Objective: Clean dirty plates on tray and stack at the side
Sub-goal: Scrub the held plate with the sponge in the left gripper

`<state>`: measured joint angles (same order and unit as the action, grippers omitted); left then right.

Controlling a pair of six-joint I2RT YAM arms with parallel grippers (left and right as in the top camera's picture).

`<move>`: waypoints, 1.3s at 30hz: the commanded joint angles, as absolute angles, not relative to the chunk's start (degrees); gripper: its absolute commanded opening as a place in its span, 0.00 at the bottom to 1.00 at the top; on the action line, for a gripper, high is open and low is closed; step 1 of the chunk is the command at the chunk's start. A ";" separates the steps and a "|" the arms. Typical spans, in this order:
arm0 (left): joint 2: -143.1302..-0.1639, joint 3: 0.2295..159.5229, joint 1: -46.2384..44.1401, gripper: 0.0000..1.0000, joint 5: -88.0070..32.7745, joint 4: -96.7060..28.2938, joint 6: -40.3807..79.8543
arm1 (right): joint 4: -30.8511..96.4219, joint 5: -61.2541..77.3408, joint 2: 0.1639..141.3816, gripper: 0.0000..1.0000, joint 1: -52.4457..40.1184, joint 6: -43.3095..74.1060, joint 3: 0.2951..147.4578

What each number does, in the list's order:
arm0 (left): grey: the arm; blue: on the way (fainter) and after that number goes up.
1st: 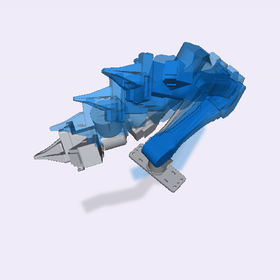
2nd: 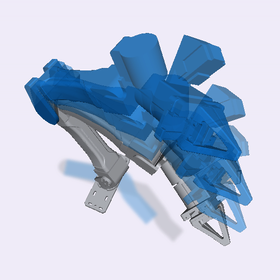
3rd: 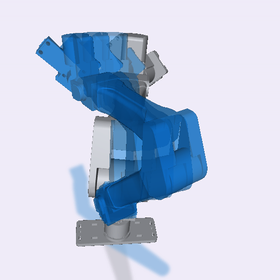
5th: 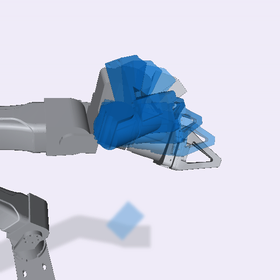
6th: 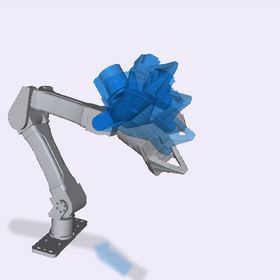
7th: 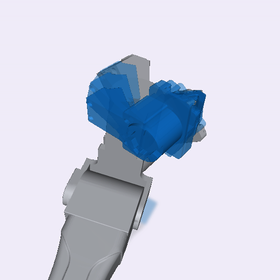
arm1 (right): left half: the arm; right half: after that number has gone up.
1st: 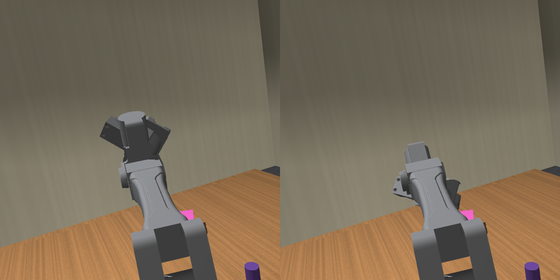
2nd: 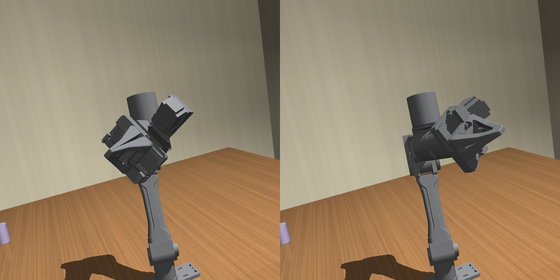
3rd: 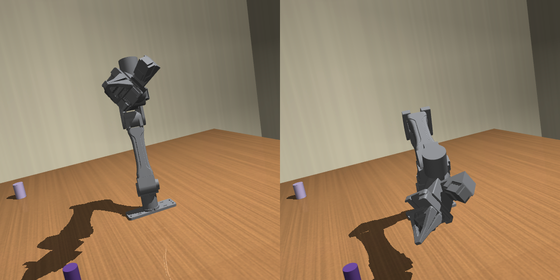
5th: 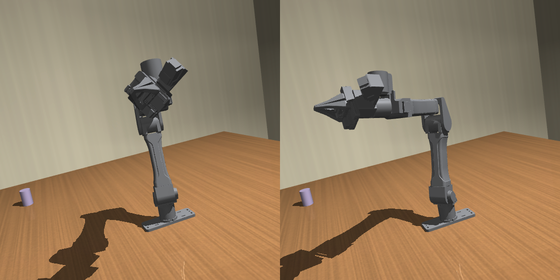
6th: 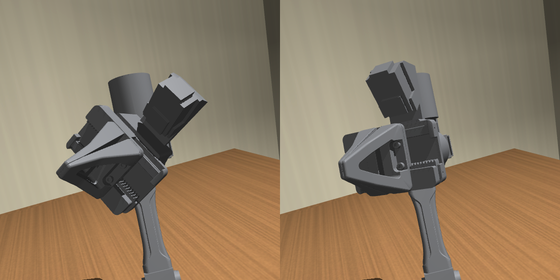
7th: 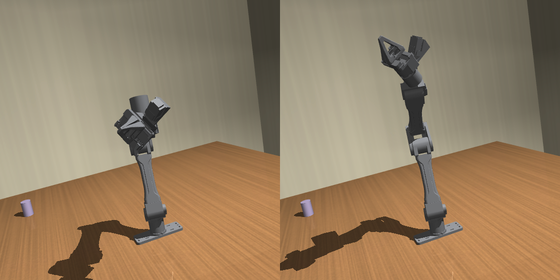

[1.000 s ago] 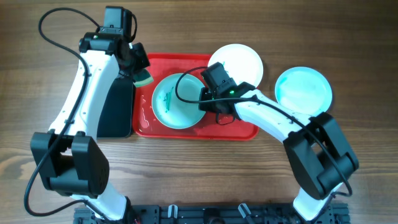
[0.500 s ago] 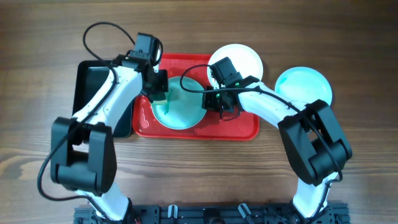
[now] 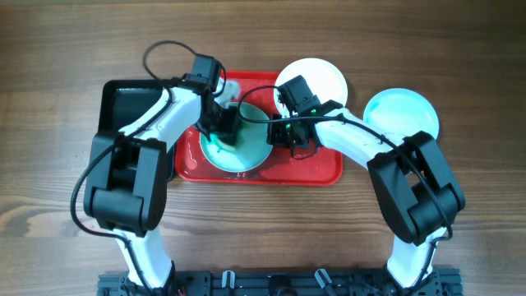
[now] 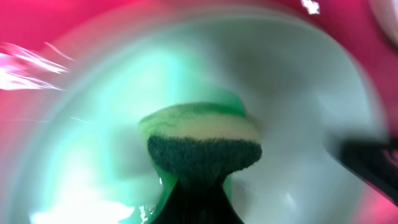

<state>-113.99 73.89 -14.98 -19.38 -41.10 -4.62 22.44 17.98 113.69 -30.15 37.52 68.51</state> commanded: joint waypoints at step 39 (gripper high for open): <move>-116.46 72.44 -16.62 0.04 -10.81 -42.13 -12.60 | 22.13 20.62 114.98 0.04 -30.13 36.07 69.54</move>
<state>-114.76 73.41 -16.03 -23.27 -47.24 -16.58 22.17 19.84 114.24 -29.76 36.34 68.95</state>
